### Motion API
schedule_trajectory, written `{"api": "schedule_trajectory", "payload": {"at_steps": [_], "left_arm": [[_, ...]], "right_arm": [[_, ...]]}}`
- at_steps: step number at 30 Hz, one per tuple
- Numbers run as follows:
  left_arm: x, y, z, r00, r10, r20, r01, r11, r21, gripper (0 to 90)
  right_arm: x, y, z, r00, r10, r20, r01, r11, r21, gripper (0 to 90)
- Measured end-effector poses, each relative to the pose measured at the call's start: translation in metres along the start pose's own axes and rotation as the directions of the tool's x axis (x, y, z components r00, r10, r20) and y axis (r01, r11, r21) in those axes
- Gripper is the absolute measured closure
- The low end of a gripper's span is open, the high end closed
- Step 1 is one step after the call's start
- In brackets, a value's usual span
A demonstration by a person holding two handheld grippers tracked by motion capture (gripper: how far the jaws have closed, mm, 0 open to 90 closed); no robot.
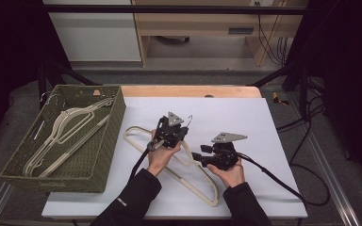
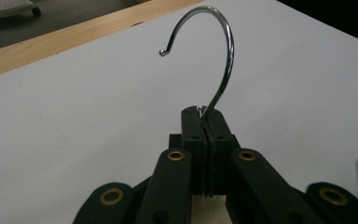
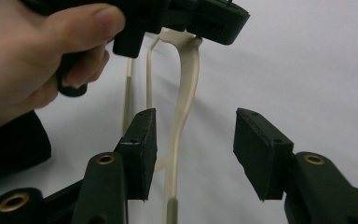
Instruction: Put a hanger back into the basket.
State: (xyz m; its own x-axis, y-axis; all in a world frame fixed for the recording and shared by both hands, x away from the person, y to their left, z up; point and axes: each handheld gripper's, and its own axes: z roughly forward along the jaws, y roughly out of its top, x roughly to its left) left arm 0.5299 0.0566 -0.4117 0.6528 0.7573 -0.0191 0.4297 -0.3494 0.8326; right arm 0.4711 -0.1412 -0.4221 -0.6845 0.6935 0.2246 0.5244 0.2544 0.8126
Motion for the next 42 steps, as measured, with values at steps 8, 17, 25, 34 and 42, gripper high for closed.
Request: {"api": "schedule_trajectory", "payload": {"at_steps": [8, 17, 25, 34, 42], "left_arm": [[-0.004, -0.002, -0.010, 0.9995, 0.022, 0.021, -0.022, 0.9996, -0.020, 88.4], [0.007, 0.000, -0.043, 0.9944, 0.025, 0.102, -0.017, 0.9968, -0.078, 65.5], [0.034, -0.005, -0.097, 0.9835, 0.059, 0.171, -0.038, 0.9913, -0.126, 27.4], [0.040, -0.016, -0.109, 0.9581, 0.174, 0.228, -0.167, 0.9848, -0.046, 21.3], [0.033, -0.020, -0.103, 0.9228, 0.229, 0.310, -0.246, 0.9690, 0.019, 38.5]], "right_arm": [[0.000, 0.005, 0.030, 0.9983, 0.033, -0.049, -0.030, 0.997, 0.068, 69.9], [0.000, 0.006, 0.029, 0.9846, 0.097, -0.145, -0.088, 0.994, 0.068, 85.2], [0.002, 0.018, 0.003, 0.9882, 0.006, -0.153, -0.002, 1.000, 0.029, 87.6], [0.010, 0.024, -0.022, 0.9665, -0.120, -0.227, 0.125, 0.992, 0.006, 87.6], [0.018, 0.021, -0.027, 0.9423, -0.167, -0.290, 0.177, 0.984, 0.011, 87.6]]}}
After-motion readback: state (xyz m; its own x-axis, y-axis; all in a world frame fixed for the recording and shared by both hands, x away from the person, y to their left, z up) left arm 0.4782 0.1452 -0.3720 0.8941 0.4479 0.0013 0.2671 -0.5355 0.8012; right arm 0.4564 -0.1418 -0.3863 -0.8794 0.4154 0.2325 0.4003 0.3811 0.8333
